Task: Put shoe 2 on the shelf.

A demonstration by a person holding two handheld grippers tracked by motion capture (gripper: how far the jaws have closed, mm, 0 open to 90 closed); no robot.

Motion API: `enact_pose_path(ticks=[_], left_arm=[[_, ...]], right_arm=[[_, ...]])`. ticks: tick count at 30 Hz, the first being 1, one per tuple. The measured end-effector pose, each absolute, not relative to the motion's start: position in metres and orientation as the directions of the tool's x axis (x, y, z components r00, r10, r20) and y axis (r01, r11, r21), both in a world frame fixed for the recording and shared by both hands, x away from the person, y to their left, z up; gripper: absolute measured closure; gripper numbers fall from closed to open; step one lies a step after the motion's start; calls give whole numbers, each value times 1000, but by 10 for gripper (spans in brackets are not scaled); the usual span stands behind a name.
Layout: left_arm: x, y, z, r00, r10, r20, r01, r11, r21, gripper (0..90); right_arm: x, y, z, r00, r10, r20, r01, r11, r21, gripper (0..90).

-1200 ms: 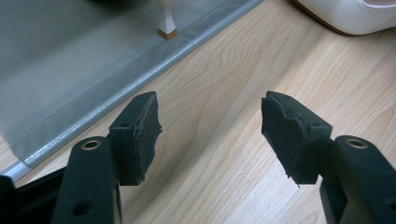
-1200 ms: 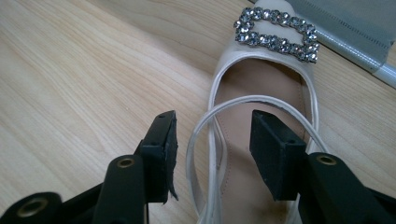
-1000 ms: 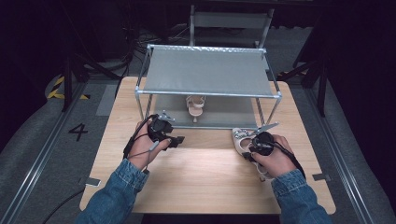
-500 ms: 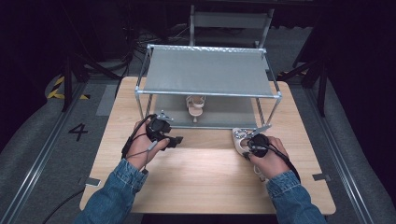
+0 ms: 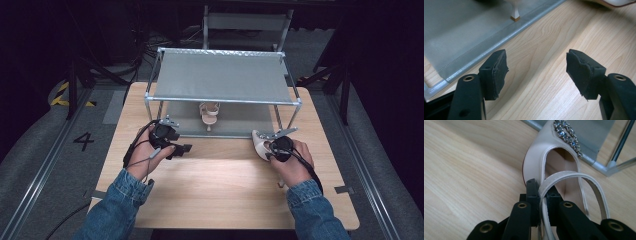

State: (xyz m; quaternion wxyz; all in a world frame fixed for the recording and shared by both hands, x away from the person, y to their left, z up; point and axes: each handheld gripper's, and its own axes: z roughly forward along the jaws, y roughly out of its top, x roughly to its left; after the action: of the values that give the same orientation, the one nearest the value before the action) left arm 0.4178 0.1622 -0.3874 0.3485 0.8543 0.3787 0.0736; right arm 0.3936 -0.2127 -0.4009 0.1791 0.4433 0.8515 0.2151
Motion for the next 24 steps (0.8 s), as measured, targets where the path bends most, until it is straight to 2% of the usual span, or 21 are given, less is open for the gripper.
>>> enact_pose_path(ticks=[8,24], left_arm=[[415,167,-383,707,694,-139,593,-474,651,332],[408,173,-384,698,703,-133,600,-475,644,326]], right_arm=[[408,-200,-391,-547,830,-112,652,506,565,856],[441,-169,-389,-579,801,-155,603,548,579,855]])
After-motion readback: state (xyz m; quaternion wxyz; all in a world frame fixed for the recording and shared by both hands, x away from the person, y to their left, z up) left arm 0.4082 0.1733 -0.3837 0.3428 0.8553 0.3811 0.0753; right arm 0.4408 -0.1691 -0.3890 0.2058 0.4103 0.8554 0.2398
